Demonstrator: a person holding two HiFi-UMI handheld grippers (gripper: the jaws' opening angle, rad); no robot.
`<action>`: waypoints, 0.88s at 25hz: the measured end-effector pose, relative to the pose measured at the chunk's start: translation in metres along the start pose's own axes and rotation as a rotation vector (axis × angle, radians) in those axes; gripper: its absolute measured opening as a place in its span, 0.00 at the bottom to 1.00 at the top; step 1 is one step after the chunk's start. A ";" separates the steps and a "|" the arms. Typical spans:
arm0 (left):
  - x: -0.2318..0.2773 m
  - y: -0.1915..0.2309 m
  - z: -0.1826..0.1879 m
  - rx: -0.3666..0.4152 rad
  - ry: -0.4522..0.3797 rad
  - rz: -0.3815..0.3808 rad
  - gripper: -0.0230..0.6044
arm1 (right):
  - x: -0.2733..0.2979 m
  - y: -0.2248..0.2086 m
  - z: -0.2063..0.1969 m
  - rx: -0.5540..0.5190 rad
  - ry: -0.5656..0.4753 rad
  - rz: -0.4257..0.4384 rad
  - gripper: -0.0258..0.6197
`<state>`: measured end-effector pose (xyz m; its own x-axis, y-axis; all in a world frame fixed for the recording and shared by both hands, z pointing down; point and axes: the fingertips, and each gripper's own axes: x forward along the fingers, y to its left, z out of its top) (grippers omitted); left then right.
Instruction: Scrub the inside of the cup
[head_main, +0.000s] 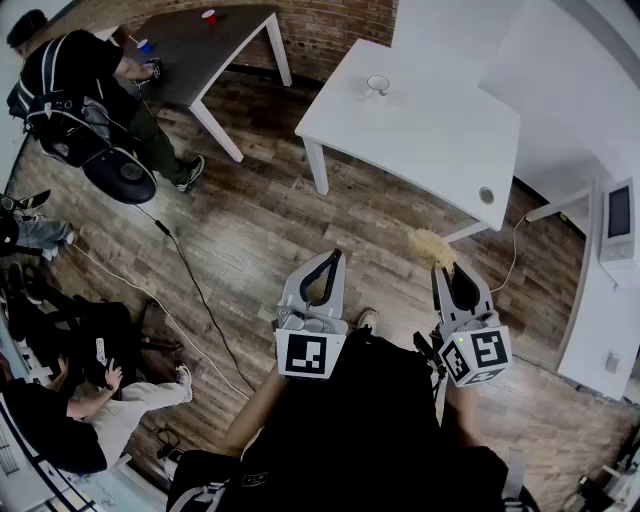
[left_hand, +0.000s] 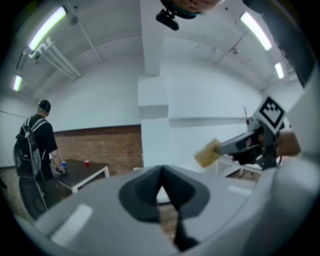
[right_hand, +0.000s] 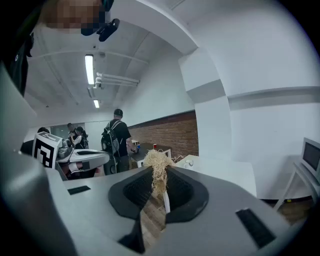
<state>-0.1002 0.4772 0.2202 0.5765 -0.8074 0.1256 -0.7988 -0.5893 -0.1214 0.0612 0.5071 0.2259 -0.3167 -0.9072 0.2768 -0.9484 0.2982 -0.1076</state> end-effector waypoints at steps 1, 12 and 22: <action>0.000 -0.001 0.001 -0.001 -0.003 0.001 0.04 | -0.001 -0.001 -0.001 0.000 0.000 0.000 0.13; 0.007 -0.014 -0.001 0.003 0.005 0.004 0.04 | -0.007 -0.013 0.001 0.053 -0.031 0.012 0.13; 0.039 -0.043 0.001 -0.001 0.038 0.030 0.04 | 0.001 -0.055 -0.001 0.055 -0.010 0.068 0.13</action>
<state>-0.0433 0.4707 0.2298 0.5456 -0.8227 0.1597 -0.8155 -0.5651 -0.1250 0.1127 0.4903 0.2335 -0.3800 -0.8883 0.2581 -0.9224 0.3429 -0.1779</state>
